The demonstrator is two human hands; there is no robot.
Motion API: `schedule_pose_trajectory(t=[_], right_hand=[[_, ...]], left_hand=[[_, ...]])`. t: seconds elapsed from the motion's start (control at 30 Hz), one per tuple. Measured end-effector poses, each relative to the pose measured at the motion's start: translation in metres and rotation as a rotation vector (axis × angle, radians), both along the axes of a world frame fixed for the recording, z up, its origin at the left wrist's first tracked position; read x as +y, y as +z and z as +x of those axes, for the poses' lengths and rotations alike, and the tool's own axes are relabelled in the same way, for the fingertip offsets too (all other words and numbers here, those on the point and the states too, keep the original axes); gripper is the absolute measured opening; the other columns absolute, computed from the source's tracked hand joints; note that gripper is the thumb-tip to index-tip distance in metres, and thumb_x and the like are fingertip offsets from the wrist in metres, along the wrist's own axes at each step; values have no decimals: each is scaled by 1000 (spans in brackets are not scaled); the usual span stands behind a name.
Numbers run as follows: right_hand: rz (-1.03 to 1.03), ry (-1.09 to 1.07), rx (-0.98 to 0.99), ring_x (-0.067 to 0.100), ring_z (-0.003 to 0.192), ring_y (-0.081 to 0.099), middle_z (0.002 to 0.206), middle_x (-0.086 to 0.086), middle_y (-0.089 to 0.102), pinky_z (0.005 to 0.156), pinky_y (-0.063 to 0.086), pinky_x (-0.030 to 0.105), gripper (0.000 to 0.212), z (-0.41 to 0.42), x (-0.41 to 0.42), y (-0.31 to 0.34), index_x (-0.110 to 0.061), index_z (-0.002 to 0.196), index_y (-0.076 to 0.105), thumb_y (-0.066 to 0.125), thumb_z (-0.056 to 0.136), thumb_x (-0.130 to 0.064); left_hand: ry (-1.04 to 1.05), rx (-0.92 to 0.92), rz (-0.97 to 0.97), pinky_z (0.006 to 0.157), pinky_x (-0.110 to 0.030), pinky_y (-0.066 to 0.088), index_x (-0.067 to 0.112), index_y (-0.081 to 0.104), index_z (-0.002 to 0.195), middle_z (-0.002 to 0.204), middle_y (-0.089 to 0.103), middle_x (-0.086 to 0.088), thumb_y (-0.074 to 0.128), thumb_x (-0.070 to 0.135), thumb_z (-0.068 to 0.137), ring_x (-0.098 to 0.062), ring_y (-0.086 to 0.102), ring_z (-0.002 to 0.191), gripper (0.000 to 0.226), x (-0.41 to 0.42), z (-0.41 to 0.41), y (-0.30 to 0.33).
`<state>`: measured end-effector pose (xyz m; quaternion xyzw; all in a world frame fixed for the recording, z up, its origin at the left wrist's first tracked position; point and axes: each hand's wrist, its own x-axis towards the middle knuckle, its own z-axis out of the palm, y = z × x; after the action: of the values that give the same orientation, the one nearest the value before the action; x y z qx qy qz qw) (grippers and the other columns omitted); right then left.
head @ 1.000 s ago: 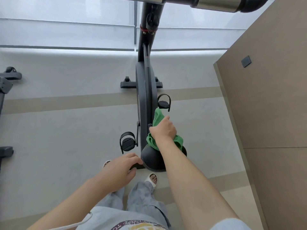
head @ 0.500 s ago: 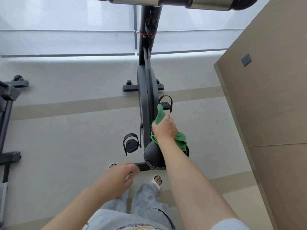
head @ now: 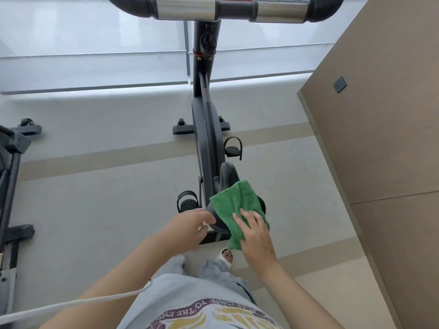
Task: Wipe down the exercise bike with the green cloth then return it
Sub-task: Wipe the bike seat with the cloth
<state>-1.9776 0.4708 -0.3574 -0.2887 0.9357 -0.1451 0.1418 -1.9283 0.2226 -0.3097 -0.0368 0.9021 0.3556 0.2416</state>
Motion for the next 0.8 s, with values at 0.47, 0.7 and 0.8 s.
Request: schedule_pose_trajectory(t=[0.47,0.7,0.8], right_hand=[[-325,-100,-42,36,118,57,129,13,67,108,48,38,52,-46,17,54,-1,124,75,61,79,22],[-527,81,-7,27,121,57,127,6,69,108,41,22,37,-78,-16,114,-4,123,76,71,88,5],[-626,122,6,23,121,59,127,4,69,108,45,25,36,-78,-35,136,-7,121,77,72,88,5]], left_hand=[[185,146,-48,92,-32,52,26,72,118,113,70,13,57,13,101,-8,66,97,26,1,-13,55],[185,298,-114,87,-26,46,38,62,129,127,59,22,71,31,94,-2,59,106,37,13,-18,98],[152,388,-180,87,-23,45,38,58,135,136,52,24,74,37,91,0,52,106,47,12,-24,113]])
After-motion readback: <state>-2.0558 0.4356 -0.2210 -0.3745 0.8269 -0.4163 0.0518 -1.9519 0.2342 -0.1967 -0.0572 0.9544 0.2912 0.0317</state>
